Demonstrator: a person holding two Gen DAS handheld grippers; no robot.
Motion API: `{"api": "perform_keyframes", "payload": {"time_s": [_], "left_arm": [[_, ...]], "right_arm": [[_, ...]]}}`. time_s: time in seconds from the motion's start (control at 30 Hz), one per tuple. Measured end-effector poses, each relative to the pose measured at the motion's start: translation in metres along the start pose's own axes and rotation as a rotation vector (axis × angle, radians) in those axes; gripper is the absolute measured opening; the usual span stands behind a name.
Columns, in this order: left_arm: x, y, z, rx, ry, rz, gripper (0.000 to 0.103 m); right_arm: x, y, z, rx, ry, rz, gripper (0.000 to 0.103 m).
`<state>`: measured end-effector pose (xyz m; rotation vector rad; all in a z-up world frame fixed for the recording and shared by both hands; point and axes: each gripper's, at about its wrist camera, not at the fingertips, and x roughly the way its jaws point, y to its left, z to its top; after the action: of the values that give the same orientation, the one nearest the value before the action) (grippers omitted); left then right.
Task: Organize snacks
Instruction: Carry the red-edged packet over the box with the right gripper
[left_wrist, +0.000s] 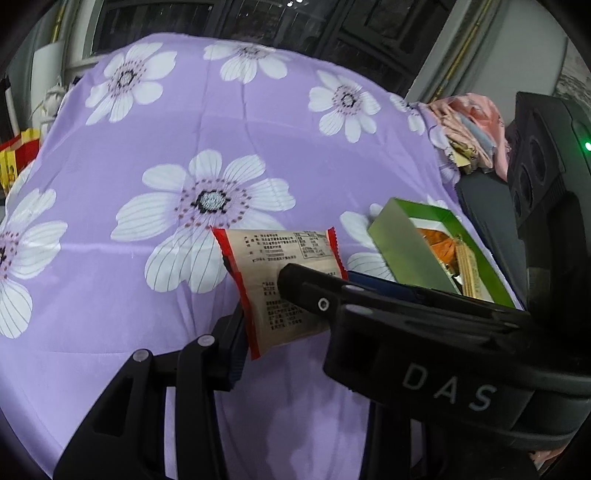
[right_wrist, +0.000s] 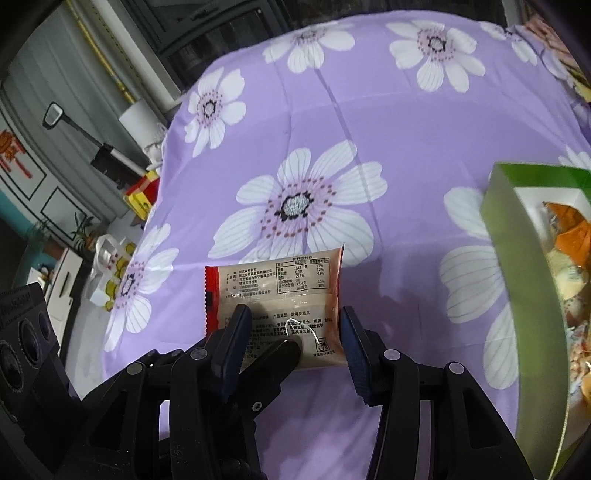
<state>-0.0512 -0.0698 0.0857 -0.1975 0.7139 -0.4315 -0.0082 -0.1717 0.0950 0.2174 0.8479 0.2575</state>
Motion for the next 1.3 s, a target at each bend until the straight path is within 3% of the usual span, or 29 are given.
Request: {"api": "perform_keyframes", "payload": {"time_s": [0.67,1.3], "left_arm": [[-0.038,-0.064,0.015,0.126,-0.139,-0.036,0.039],[-0.018,-0.153,0.009,0.228,-0.138,-0.106,0.039]], "right_arm": [[-0.075,-0.012,0.002,0.01,-0.191,-0.018,0.052],[-0.127,-0.085,-0.009,0.089,-0.273,-0.072,0.053]]}}
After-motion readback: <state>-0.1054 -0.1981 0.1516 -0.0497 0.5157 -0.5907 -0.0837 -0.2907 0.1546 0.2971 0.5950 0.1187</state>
